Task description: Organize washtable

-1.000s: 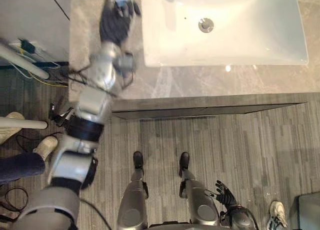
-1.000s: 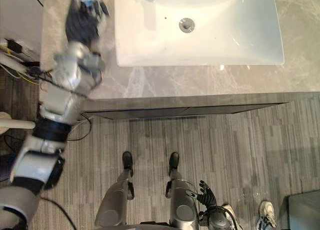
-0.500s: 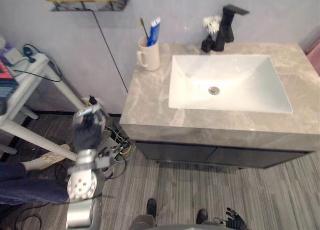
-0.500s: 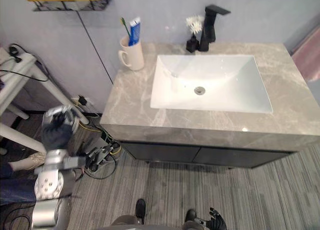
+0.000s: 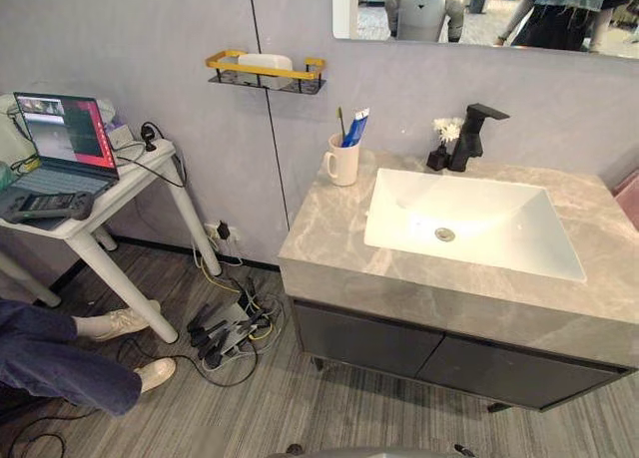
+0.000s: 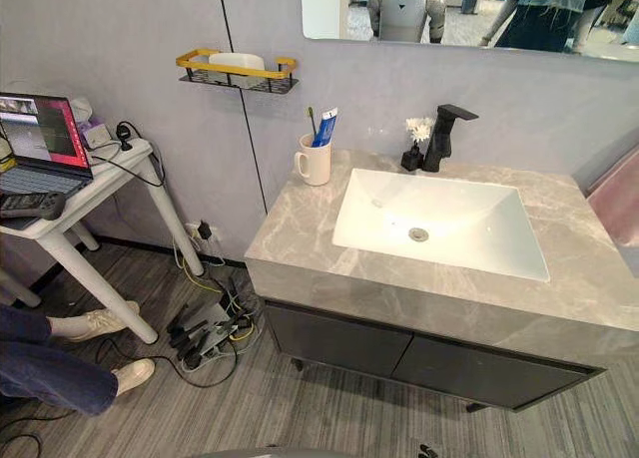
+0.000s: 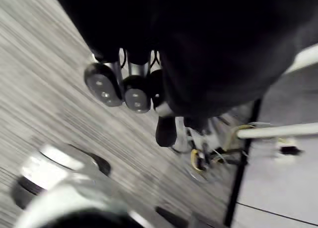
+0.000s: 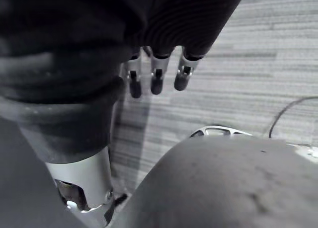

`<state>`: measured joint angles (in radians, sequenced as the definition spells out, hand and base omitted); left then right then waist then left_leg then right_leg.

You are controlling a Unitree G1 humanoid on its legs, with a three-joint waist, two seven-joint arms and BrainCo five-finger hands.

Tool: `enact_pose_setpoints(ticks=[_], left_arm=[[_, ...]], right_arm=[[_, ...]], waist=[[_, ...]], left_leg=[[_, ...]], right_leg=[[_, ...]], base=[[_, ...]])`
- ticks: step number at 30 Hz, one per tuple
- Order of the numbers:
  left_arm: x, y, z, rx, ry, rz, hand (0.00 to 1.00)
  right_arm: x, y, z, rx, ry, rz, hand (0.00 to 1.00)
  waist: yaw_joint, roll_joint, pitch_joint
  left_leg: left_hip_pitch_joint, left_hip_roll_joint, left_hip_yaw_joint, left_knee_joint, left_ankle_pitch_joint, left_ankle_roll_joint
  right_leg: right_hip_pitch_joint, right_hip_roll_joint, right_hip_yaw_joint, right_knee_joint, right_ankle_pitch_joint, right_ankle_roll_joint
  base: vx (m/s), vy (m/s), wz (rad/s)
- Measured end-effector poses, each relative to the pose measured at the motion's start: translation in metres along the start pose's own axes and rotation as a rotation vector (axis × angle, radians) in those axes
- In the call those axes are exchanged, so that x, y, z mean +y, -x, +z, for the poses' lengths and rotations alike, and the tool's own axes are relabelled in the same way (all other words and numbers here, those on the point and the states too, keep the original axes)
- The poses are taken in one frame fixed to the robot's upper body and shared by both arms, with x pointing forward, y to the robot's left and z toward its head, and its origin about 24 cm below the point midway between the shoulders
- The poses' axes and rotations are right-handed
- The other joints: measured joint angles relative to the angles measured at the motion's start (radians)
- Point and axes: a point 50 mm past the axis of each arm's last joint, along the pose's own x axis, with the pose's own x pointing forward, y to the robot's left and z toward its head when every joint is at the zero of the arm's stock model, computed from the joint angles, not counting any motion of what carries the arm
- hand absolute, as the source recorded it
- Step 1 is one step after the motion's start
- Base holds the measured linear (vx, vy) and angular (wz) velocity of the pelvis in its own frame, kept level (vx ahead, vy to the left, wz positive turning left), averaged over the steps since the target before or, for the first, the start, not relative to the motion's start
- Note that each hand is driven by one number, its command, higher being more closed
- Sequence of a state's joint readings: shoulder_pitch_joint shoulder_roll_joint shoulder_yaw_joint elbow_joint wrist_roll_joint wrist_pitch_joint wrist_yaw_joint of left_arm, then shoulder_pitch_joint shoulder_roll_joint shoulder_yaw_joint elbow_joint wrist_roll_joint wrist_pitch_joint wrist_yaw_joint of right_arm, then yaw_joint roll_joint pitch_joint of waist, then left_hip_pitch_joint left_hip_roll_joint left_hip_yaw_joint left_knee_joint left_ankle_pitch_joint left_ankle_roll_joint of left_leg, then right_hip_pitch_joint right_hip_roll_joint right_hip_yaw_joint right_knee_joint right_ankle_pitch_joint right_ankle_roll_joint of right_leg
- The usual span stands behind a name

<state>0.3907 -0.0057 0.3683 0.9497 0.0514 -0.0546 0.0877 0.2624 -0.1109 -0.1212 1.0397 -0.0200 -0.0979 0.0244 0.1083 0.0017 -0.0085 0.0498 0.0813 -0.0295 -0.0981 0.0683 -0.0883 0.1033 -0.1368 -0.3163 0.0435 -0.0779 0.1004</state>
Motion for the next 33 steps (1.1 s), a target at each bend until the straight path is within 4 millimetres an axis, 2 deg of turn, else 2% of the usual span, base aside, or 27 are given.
enact_pose_setpoints(ticks=[1,5,13,18,20,21,24,25,26,27,28,29,30,31,33], left_arm=[[0.001,-0.001,-0.002,0.025,-0.007,-0.001,0.00],[-0.003,-0.004,0.005,0.024,-0.013,-0.013,0.00],[-0.010,-0.009,0.024,-0.029,-0.041,-0.039,0.00],[-0.012,-0.010,0.030,-0.044,-0.042,-0.045,0.00],[-0.015,-0.013,0.041,-0.071,-0.042,-0.050,0.00],[-0.018,-0.013,0.044,-0.082,-0.038,-0.054,0.00],[-0.019,-0.013,0.046,-0.083,-0.003,-0.048,0.00],[-0.019,-0.013,0.042,-0.072,0.006,-0.046,0.00],[-0.019,-0.011,0.037,-0.061,0.010,-0.044,0.00],[-0.022,-0.010,0.033,-0.050,0.013,-0.049,0.00],[-0.025,-0.010,0.034,-0.058,0.001,-0.055,0.00],[-0.024,-0.011,0.039,-0.072,-0.008,-0.054,0.00],[-0.019,-0.013,0.047,-0.096,-0.027,-0.046,0.00],[-0.016,-0.014,0.053,-0.117,-0.047,-0.043,0.00],[-0.013,-0.014,0.054,-0.123,-0.084,-0.045,0.00]], right_arm=[[0.000,-0.001,0.003,-0.006,0.000,0.001,0.00],[0.002,-0.003,0.006,0.000,0.001,0.005,0.00],[0.002,-0.004,0.005,0.021,0.002,0.005,0.00],[0.003,-0.008,0.012,0.019,0.010,0.009,0.00],[0.004,-0.010,0.020,0.001,0.013,0.012,0.00],[0.003,-0.011,0.024,-0.008,0.017,0.010,0.00],[0.000,-0.014,0.040,-0.052,0.019,-0.005,0.00],[-0.002,-0.014,0.041,-0.054,0.008,-0.019,0.00],[-0.004,-0.014,0.040,-0.053,0.004,-0.030,0.00],[-0.006,-0.014,0.040,-0.054,0.005,-0.034,0.00],[-0.008,-0.014,0.041,-0.061,-0.002,-0.040,0.00],[-0.006,-0.014,0.043,-0.070,-0.012,-0.038,0.00],[0.001,-0.013,0.042,-0.075,-0.033,-0.026,0.00],[0.005,-0.012,0.039,-0.074,-0.040,-0.020,0.00],[0.007,-0.010,0.035,-0.069,-0.051,-0.017,0.00]], waist=[[-0.014,0.000,0.000],[-0.039,0.000,0.000],[-0.041,-0.006,0.001],[-0.042,-0.004,0.019],[-0.046,-0.020,0.043],[-0.043,-0.006,0.056],[-0.040,-0.004,0.103],[-0.039,0.003,0.104],[-0.044,0.012,0.103],[-0.047,0.021,0.100],[-0.064,0.034,0.092],[-0.074,0.038,0.087],[-0.077,-0.001,0.087],[-0.077,-0.019,0.091],[-0.070,-0.028,0.100]], left_leg=[[0.000,-0.001,-0.002,-0.001,0.000,0.000],[0.000,-0.005,-0.005,-0.003,0.002,-0.003],[-0.012,-0.014,-0.026,-0.003,0.006,0.002],[-0.027,-0.015,-0.030,0.013,0.005,0.002],[-0.100,-0.020,-0.045,0.119,-0.036,0.003],[-0.143,-0.014,-0.044,0.189,-0.067,0.005],[-0.242,0.011,-0.082,0.428,-0.189,0.002],[-0.257,0.011,-0.121,0.513,-0.230,-0.008],[-0.261,0.011,-0.168,0.610,-0.276,-0.035],[-0.259,0.015,-0.189,0.633,-0.298,-0.055],[-0.260,0.013,-0.189,0.614,-0.359,-0.045],[-0.269,0.001,-0.184,0.607,-0.371,-0.023],[-0.286,-0.033,-0.152,0.598,-0.365,-0.017],[-0.289,-0.051,-0.130,0.600,-0.363,-0.005],[-0.277,-0.068,-0.067,0.608,-0.369,0.040]], right_leg=[[-0.001,-0.003,-0.001,-0.001,0.000,0.000],[-0.002,-0.002,0.005,-0.007,0.000,0.001],[-0.001,-0.006,-0.013,-0.012,0.004,0.006],[-0.005,-0.005,-0.022,-0.012,0.003,0.005],[-0.025,-0.009,-0.037,0.001,0.004,0.004],[-0.042,-0.009,-0.033,0.011,0.006,0.001],[-0.088,-0.002,0.019,0.046,0.014,-0.009],[-0.098,-0.001,0.049,0.060,0.016,-0.006],[-0.106,0.000,0.085,0.070,0.023,0.006],[-0.113,0.000,0.106,0.069,0.030,0.018],[-0.147,-0.003,0.136,0.075,0.043,0.033],[-0.165,-0.014,0.144,0.078,0.045,0.035],[-0.204,-0.055,0.157,0.088,0.056,0.036],[-0.223,-0.080,0.159,0.101,0.061,0.031],[-0.239,-0.118,0.147,0.127,0.075,-0.006]], base=[[0.00,0.000,0.00],[0.00,0.000,-0.01],[0.05,-0.007,0.06],[0.00,-0.004,0.06],[-0.07,0.009,0.19],[-0.09,0.029,-0.11],[-0.12,0.077,-0.60],[-0.05,0.164,-1.01],[-0.06,0.206,-0.99],[-0.09,0.272,-1.02],[-0.10,0.325,-0.62],[-0.14,0.393,-0.60],[-0.11,0.318,-0.45],[-0.11,0.278,-0.65],[-0.09,0.227,-0.61]])
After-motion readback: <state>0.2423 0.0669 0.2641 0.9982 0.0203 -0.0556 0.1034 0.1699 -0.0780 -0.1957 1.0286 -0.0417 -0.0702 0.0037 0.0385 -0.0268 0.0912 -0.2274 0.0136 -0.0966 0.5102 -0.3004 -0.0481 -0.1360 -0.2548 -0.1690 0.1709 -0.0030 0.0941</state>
